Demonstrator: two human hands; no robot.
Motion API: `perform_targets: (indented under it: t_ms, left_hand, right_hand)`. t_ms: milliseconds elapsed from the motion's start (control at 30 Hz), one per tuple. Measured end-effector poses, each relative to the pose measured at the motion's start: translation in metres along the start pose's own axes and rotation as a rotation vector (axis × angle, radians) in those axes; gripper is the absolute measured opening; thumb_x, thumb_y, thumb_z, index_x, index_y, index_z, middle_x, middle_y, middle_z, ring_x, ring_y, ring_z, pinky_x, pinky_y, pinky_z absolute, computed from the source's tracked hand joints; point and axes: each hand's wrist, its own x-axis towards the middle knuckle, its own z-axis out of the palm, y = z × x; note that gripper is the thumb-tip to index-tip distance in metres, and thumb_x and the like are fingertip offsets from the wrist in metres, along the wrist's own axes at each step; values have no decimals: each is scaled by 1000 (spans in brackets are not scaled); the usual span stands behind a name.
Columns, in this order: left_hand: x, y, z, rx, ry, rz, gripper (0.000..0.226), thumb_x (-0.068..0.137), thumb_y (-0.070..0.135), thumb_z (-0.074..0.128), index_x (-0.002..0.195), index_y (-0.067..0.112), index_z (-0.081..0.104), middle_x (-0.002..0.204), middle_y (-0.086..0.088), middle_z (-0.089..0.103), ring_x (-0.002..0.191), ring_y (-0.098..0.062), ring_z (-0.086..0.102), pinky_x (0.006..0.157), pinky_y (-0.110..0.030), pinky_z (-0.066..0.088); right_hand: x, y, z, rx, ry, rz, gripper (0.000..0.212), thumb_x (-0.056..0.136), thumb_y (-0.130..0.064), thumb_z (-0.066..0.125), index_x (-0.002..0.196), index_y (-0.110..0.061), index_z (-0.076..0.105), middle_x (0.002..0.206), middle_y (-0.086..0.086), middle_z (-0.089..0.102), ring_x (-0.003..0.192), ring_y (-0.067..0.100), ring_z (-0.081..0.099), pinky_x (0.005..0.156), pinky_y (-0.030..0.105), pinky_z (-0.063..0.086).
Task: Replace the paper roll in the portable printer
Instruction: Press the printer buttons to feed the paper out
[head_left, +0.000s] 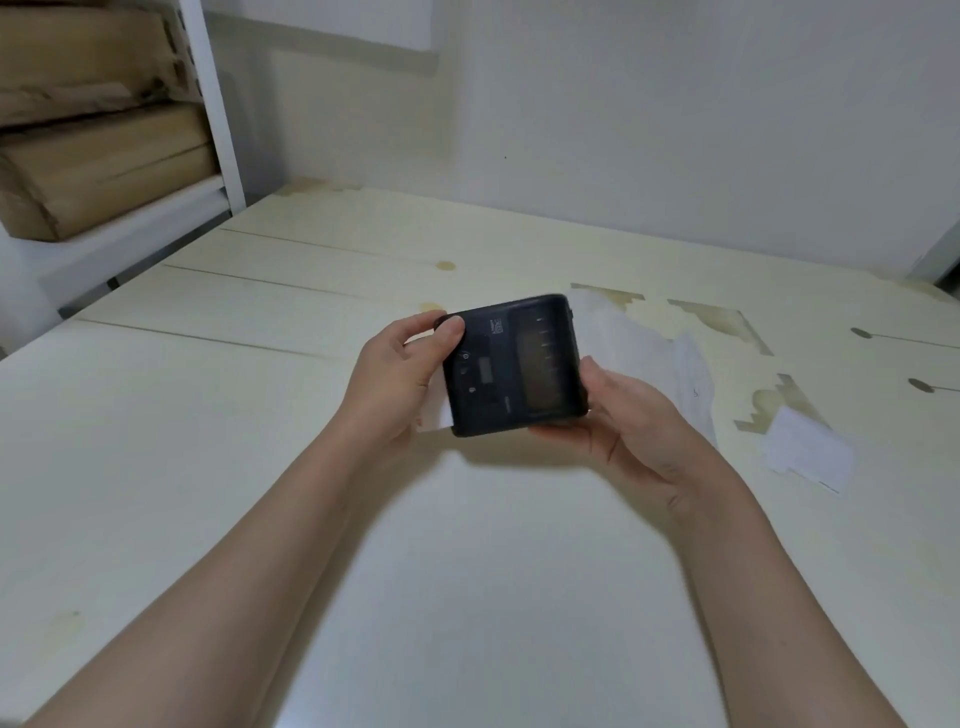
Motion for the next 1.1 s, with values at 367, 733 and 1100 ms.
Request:
perform_targets:
  t_ms: [367,733,1100]
  left_hand:
    - [3,2,-12,-2,23,-60,32,86,29,72,114,13,72,113,-4,75,102,-22,72,87,-40,59]
    - [3,1,-13,56,-12,-11,30,94,27,63,119,13,70,111,-3,75,99,-21,71,87,-37,59]
    - [-3,-5,7,-14,-183,-67,35,94,24,62,128,15,64,110,-2,75,87,-16,72,69,-27,57]
  right_hand:
    - [3,4,11,102,-73,-8,37,96,-13,51,130,2,56,125,25,65,115,36,64,84,43,57]
    - [6,0,15,169,55,-2,31,97,-22,54,117,0,64,111,18,72,103,31,69,78,43,59]
    - [9,-3,10,292,364,-86,38,99,-28,51,125,-2,60,130,17,64,120,30,62,105,44,47]
